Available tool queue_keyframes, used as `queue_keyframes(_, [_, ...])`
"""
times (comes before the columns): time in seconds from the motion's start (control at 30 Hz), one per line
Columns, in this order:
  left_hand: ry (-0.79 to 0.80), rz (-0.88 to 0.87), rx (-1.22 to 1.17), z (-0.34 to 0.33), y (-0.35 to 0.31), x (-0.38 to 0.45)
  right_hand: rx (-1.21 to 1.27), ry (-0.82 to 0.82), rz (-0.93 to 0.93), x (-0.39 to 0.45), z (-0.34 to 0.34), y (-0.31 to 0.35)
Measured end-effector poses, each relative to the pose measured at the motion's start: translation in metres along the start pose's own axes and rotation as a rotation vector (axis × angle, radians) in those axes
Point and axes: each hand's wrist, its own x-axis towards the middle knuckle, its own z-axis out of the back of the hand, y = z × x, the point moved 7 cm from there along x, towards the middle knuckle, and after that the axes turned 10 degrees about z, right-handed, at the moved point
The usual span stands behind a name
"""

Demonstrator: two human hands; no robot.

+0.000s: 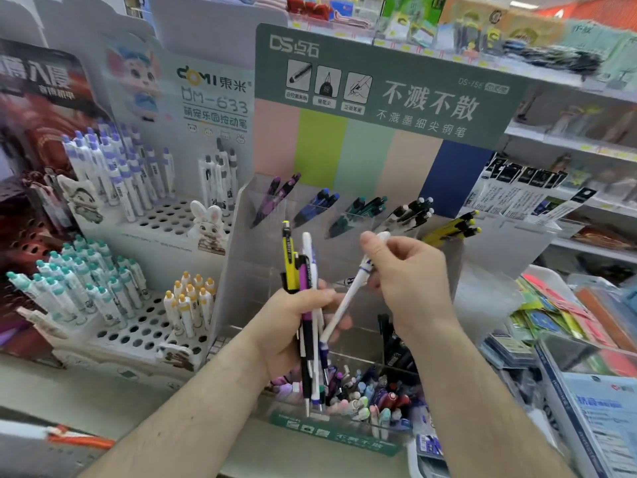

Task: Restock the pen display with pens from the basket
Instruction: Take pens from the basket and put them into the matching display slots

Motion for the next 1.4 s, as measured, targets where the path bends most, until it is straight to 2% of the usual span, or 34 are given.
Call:
queue_keyframes(0.1, [-0.081, -0.009, -0.159, 0.017, 0.001, 0.002, 0.155, -0.225, -0.008, -0.001, 0.023, -0.003])
queue_keyframes(0.17, [-0.080, -0.026, -0.220, 0.021, 0.002, 0.002, 0.211, -0.304, -0.030, -0.007, 0.031, -0.009])
queue_keyframes(0.3, [-0.054, -0.074, -0.284, 0.020, 0.001, 0.007, 0.251, -0.361, -0.087, -0.018, 0.033, -0.025])
queue_keyframes(0.43, [0.007, -0.116, -0.409, 0.018, -0.004, 0.012, 0.396, -0.414, -0.163, -0.021, 0.037, -0.037])
queue_keyframes(0.57, [-0.036, -0.115, -0.350, 0.020, -0.006, 0.013, 0.313, -0.476, -0.058, -0.017, 0.047, -0.027])
queue_keyframes(0.77, [-0.070, -0.094, -0.205, 0.024, -0.002, 0.011, -0.213, -0.294, 0.191, -0.005, 0.023, -0.024])
queue_keyframes(0.97, [-0.034, -0.105, -0.089, 0.021, -0.003, 0.004, -0.519, -0.018, 0.128, 0.000, -0.014, -0.035])
queue_keyframes(1.03, [-0.011, -0.102, -0.061, 0.021, -0.003, 0.002, -0.594, 0.008, 0.099, 0.002, -0.012, -0.036])
queue_keyframes(1.1, [0.018, -0.091, -0.028, 0.019, -0.004, -0.002, -0.666, -0.009, 0.157, 0.003, -0.010, -0.027])
queue_keyframes(1.17, [0.057, -0.065, 0.009, 0.018, -0.003, -0.005, -0.652, -0.053, 0.283, -0.001, -0.011, -0.012])
queue_keyframes(1.23, [0.108, -0.036, 0.047, 0.017, -0.002, -0.008, -0.497, 0.013, 0.283, -0.003, -0.020, -0.005])
queue_keyframes(1.33, [0.173, 0.015, 0.105, 0.015, 0.002, -0.013, -0.153, 0.230, 0.016, -0.009, -0.043, -0.014])
queue_keyframes(1.4, [0.205, 0.054, 0.124, 0.013, 0.005, -0.015, -0.017, 0.330, -0.120, -0.013, -0.056, -0.018])
